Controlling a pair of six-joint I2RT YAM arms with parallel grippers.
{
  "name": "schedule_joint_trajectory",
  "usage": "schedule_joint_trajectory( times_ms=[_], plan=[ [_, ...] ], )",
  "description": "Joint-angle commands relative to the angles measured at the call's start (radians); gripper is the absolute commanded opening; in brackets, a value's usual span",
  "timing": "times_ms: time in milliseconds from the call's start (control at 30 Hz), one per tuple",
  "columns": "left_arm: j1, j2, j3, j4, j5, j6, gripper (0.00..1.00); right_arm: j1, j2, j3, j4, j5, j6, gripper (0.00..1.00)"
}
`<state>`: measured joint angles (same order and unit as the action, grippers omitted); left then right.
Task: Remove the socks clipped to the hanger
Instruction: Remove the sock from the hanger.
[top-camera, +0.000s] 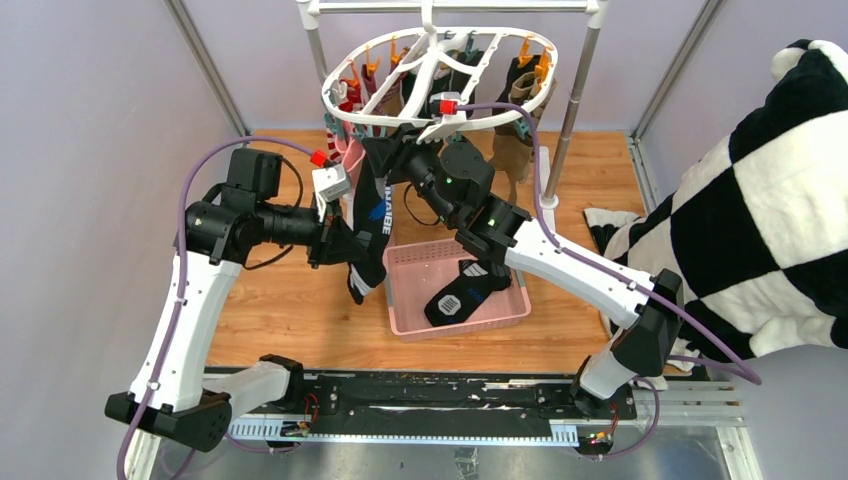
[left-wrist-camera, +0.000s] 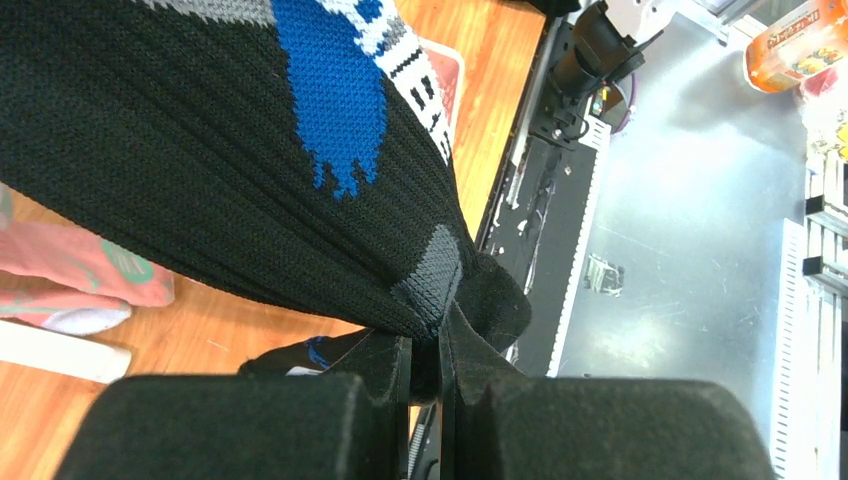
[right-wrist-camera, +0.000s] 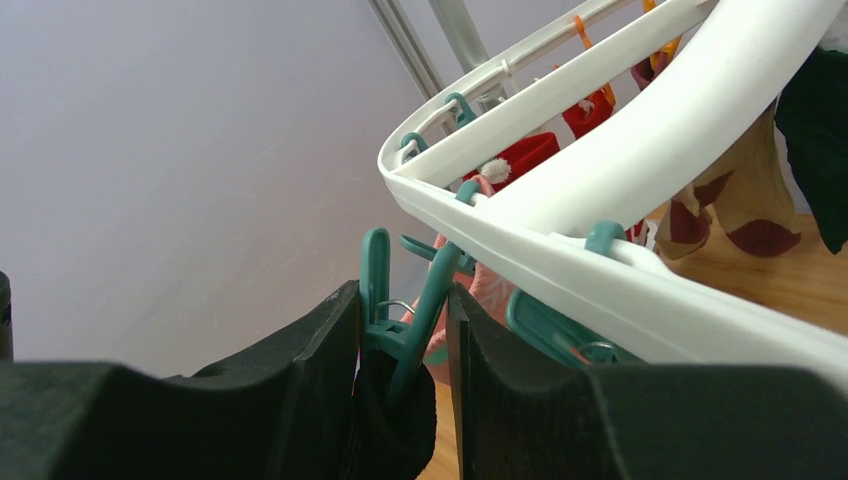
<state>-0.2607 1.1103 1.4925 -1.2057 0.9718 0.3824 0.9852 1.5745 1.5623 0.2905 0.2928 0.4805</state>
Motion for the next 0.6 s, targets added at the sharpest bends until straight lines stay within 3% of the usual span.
schedule_joint_trajectory(
  times_ms=[0, 133, 267, 367, 467, 567],
  plan=[
    [-0.014, -0.029, -0.008, -0.018, -0.001, -0.008, 0.06, -0.015, 0.012, 0.041, 0.048, 0.021, 0.051, 0.40],
    [-0.015, -0.035, -0.016, -0.018, -0.001, -0.005, 0.05, -0.025, 0.008, 0.034, 0.071, 0.021, 0.085, 0.45],
    [-0.015, -0.039, -0.022, -0.018, -0.004, -0.006, 0.05, -0.039, 0.003, 0.013, 0.087, 0.017, 0.131, 0.43],
    [-0.015, -0.045, -0.023, -0.018, -0.009, -0.006, 0.04, -0.045, 0.006, 0.008, 0.090, 0.023, 0.149, 0.30],
    [-0.015, -0.049, -0.023, -0.018, -0.012, -0.007, 0.04, -0.045, 0.007, 0.007, 0.100, 0.025, 0.155, 0.09],
    [-0.015, -0.049, -0.027, -0.018, -0.018, -0.006, 0.04, -0.046, 0.009, 0.011, 0.106, 0.014, 0.158, 0.00]
  ],
)
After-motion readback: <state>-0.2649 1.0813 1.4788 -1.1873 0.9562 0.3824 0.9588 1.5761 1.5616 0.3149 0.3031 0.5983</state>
